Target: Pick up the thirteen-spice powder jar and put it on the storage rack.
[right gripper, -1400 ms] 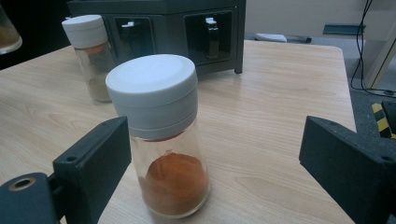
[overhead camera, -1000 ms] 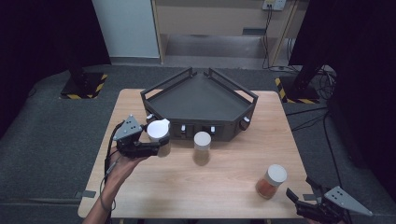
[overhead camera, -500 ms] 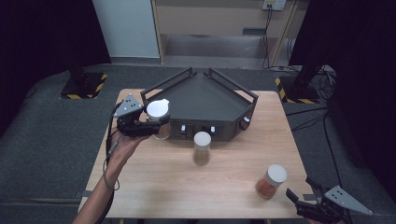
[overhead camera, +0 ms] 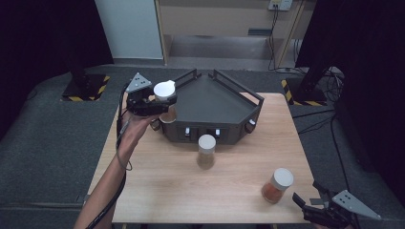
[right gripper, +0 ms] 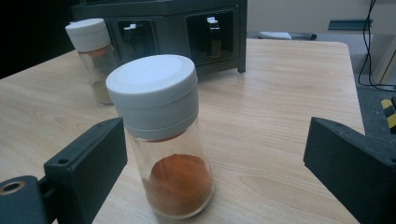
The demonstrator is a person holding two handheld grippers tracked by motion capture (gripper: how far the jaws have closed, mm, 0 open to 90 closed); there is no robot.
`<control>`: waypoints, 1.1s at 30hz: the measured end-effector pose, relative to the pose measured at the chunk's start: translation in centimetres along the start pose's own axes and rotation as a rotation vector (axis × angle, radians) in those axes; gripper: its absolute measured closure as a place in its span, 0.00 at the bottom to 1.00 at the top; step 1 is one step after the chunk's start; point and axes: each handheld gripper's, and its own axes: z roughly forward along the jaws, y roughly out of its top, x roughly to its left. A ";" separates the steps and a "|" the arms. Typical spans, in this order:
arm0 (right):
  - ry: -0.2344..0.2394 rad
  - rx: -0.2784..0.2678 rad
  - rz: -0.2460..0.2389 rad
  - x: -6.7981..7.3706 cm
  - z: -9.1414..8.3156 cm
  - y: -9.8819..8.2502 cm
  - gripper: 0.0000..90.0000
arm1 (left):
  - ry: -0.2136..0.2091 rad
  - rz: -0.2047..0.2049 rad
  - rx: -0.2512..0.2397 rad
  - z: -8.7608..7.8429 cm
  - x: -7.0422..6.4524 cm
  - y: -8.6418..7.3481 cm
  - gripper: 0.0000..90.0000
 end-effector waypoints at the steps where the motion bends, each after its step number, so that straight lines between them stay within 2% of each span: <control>1: 0.000 0.000 0.000 0.0 0.0 0.0 0.07 | 0.000 0.000 0.000 0.0 0.0 0.0 0.33; 2: 0.002 0.002 0.001 0.0 0.0 0.0 0.07 | 0.015 -0.022 -0.001 0.7 0.1 0.1 0.33; 5: 0.001 0.004 -0.001 0.0 0.0 0.1 0.07 | 0.029 -0.026 0.003 1.5 0.2 0.1 0.33; 6: 0.002 0.005 0.000 0.0 0.0 0.1 0.07 | 0.048 -0.035 0.010 2.3 0.2 0.2 0.33; 8: 0.002 0.004 0.001 0.0 0.0 0.1 0.07 | 0.055 -0.038 0.012 2.7 0.3 0.2 0.33; 13: 0.006 0.002 0.003 -0.1 0.0 0.0 0.07 | 0.101 -0.051 0.023 4.5 0.4 0.3 0.33; 17: 0.007 0.003 0.006 -0.1 0.0 0.0 0.07 | 0.124 -0.076 0.023 5.5 0.5 0.0 0.33; 25: 0.009 0.003 0.006 -0.1 0.0 0.0 0.07 | 0.171 -0.079 0.043 6.9 0.4 -0.4 0.33; 33: 0.015 0.006 0.004 -0.2 0.0 0.0 0.07 | 0.187 -0.090 0.052 7.9 0.5 -1.4 0.33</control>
